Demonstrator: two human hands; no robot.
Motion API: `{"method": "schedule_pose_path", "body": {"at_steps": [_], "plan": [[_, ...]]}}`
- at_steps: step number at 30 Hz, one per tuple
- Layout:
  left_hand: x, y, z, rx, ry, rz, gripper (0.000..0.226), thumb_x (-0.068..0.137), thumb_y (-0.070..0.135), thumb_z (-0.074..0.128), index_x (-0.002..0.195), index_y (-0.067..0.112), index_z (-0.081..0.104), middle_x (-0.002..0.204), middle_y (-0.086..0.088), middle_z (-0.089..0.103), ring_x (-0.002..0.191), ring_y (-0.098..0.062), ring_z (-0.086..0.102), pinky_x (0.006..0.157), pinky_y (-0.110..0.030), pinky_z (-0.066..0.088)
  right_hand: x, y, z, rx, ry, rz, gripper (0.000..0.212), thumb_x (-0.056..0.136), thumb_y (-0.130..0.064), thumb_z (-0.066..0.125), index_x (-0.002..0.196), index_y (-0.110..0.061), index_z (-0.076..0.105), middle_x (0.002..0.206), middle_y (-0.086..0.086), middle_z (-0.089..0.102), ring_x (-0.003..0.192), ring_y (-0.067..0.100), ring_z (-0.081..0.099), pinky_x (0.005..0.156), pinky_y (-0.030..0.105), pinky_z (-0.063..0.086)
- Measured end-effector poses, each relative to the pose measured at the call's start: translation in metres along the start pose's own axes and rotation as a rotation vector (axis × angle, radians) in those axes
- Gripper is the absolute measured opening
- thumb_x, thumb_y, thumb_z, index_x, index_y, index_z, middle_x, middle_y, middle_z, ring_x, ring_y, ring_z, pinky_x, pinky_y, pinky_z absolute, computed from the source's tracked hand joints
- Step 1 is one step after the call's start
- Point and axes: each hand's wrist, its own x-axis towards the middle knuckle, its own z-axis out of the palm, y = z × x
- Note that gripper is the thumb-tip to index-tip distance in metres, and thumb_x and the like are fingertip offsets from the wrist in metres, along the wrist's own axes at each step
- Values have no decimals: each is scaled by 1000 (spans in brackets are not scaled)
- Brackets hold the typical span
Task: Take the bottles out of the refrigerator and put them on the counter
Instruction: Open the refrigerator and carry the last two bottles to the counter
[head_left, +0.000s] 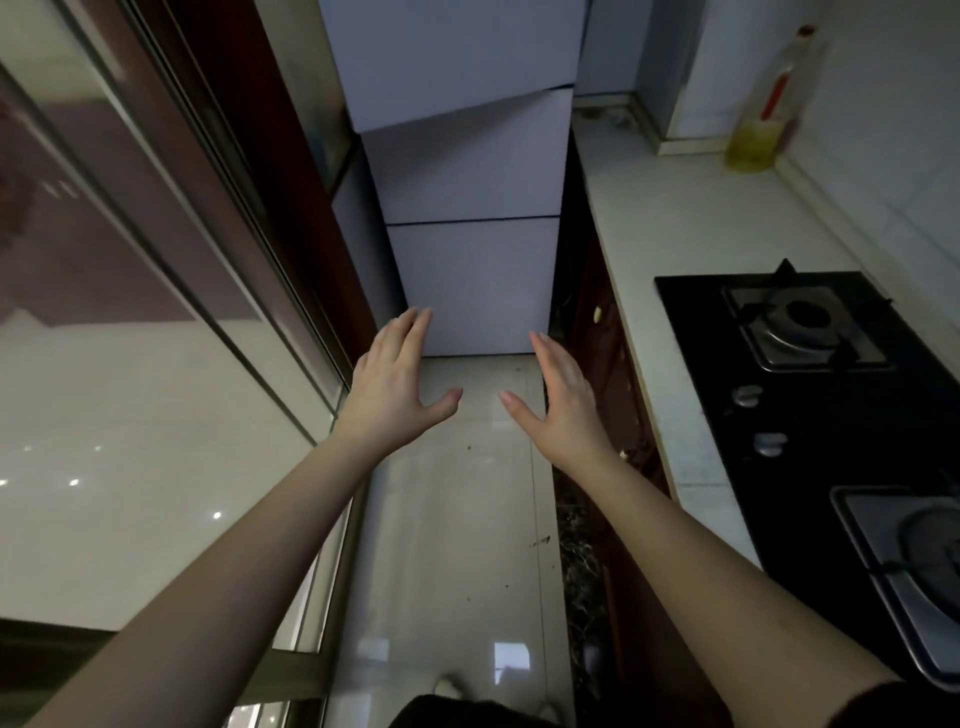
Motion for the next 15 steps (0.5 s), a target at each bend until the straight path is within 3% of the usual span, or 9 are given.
{"method": "schedule_pose_path", "body": {"at_steps": [8,15], "plan": [[71,-69,-19,-46,70,-19,97,80,51,66,155,13,17,160,-9,23,147,-25,21,115,-52,31,89,-13,17,-66,-54,-29,83,91,-56,56,156,-22,16,162,1,21,148,15,15,119,42,20],[144,-135,-50,-69,121,65,93,82,49,67,155,17,19,160,-4,24,146,-21,25,114,-48,35,184,-61,43,-59,9,-36,86,91,-55,56,156,-18,16,162,3,19,150,18,14,122,42,17]]}}
